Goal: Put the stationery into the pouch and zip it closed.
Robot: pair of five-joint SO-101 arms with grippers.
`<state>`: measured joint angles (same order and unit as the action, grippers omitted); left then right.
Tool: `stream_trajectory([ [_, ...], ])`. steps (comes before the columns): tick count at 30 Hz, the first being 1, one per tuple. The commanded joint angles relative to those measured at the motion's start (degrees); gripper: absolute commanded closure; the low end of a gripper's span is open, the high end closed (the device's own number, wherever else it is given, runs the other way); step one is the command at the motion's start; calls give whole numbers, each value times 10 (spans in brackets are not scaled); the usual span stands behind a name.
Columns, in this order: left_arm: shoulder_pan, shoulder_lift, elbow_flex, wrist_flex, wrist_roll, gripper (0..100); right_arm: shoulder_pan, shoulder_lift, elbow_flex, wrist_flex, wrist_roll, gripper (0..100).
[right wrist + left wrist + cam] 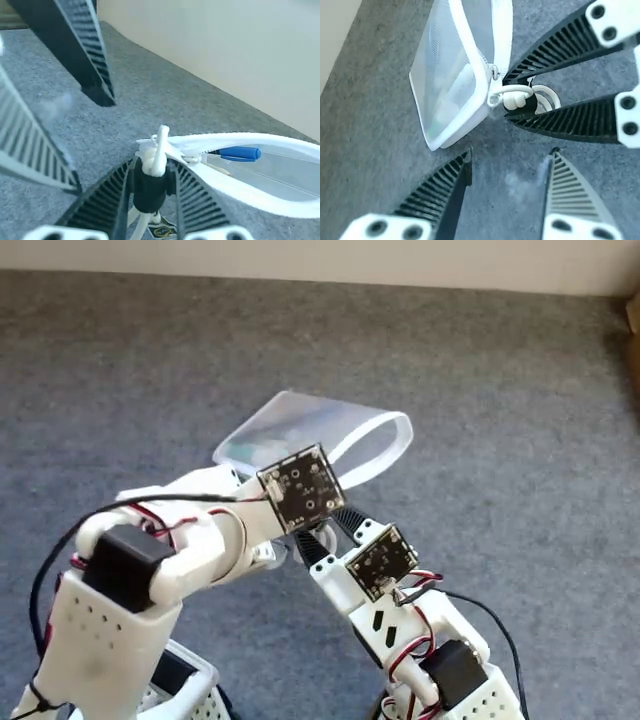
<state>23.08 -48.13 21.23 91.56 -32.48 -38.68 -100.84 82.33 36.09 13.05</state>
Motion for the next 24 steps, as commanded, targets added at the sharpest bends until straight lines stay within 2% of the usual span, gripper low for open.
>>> stream_trajectory([
  [1, -23, -36, 87, -115, -4, 773, 11, -7, -16, 1, 7, 995],
  [4, -51, -37, 134, -184, -2, 773, 11, -7, -16, 1, 7, 995],
  [8, -52, -36, 170, -232, 0, 773, 11, -7, -16, 1, 7, 995],
  [17, -48, -39, 236, -360, 65, 773, 11, -7, -16, 1, 4, 995],
  [24, -22, -40, 278, -412, 69, 780, 11, -7, -16, 1, 4, 995],
])
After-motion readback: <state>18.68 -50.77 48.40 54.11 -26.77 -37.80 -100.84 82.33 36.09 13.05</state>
